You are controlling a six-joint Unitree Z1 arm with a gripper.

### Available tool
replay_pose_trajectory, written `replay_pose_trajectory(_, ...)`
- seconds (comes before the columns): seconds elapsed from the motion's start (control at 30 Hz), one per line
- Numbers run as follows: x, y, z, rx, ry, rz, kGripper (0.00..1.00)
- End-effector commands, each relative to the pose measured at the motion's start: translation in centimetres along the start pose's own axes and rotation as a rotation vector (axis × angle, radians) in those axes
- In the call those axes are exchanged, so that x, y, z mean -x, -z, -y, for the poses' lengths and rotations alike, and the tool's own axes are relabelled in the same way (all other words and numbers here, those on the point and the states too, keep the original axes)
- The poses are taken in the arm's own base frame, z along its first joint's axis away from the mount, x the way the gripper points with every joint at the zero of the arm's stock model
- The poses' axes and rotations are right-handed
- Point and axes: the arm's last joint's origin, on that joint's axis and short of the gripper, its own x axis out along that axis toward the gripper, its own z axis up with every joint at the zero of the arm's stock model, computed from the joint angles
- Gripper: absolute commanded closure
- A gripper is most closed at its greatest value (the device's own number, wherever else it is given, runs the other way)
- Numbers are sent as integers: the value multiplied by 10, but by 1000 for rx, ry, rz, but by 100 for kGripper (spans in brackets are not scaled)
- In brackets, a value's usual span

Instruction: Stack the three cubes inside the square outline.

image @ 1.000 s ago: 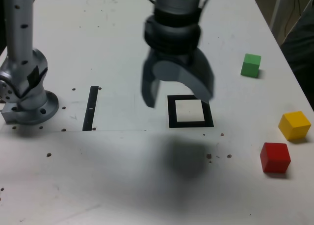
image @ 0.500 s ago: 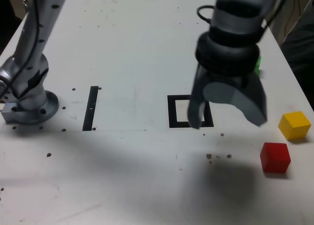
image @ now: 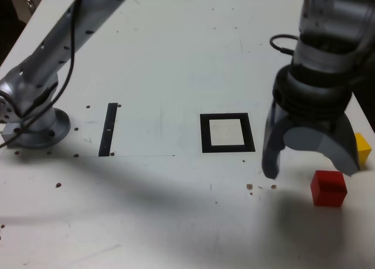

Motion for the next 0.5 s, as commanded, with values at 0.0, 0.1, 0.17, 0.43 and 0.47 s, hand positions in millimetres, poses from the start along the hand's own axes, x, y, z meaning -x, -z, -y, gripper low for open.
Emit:
replay_pose_trajectory(0.0,-6,-6,2,0,-2,-7,0)
replay_pose_trajectory(0.1,-14,-15,3,0,0,-5,0)
replay_pose_trajectory(0.17,-20,-21,3,0,2,-2,0)
replay_pose_trajectory(0.43,-42,-41,6,0,15,-2,1)
replay_pose_trajectory(0.47,-45,-42,6,0,17,-4,2)
